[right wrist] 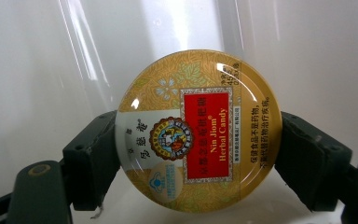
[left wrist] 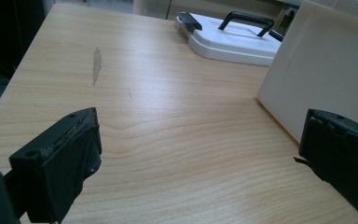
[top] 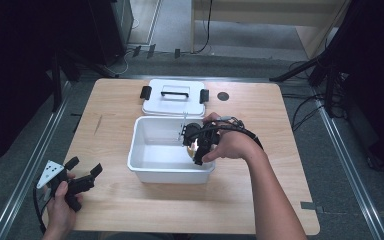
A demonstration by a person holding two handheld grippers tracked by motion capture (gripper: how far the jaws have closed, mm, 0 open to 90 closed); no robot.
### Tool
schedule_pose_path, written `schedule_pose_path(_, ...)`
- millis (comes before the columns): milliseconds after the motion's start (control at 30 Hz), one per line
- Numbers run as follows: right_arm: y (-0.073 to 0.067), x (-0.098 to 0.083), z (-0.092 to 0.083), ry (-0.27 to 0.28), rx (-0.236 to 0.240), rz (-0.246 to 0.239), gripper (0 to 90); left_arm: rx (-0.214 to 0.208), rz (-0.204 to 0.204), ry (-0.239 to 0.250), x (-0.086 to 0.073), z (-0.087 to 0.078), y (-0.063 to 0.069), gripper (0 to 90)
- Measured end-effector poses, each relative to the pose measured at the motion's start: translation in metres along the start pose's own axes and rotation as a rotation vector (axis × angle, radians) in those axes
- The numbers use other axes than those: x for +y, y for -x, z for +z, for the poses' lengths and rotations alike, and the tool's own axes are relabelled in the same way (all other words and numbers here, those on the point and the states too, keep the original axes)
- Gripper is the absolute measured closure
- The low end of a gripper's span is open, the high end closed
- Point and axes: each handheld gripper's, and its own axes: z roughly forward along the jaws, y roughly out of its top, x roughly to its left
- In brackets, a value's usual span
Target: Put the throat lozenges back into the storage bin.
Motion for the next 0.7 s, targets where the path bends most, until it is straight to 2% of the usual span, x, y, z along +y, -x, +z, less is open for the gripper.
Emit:
schedule_pose_path(233,-0.002,0.004,0.007,-0.037,-0.02,-0.027,20.3,-0.001,0.001,-0.001,0.0,0.0,0.0,0.0)
schedule_pose_path(300,-0.003,0.004,0.007,-0.044,-0.022,-0.017,20.4,-0.001,0.002,-0.002,0.0,0.0,0.0,0.0)
schedule_pose_path(333,-0.001,0.006,0.01,-0.046,-0.029,-0.032,20.4,-0.001,0.002,-0.002,0.0,0.0,0.0,0.0)
schedule_pose_path(367,-0.002,0.006,0.011,-0.056,-0.028,-0.019,20.4,-0.001,0.002,-0.002,0.0,0.0,0.0,0.0)
schedule_pose_path(533,-0.002,0.008,0.017,-0.071,-0.032,-0.042,20.4,-0.002,0.0,-0.002,0.0,0.0,0.0,0.0)
schedule_pose_path(667,-0.004,0.01,0.022,-0.101,-0.025,-0.041,20.4,-0.002,0.001,-0.002,0.0,0.0,0.0,0.0)
schedule_pose_path(700,-0.005,0.012,0.024,-0.111,-0.026,-0.054,20.4,-0.003,0.001,-0.003,0.0,0.0,0.0,0.0)
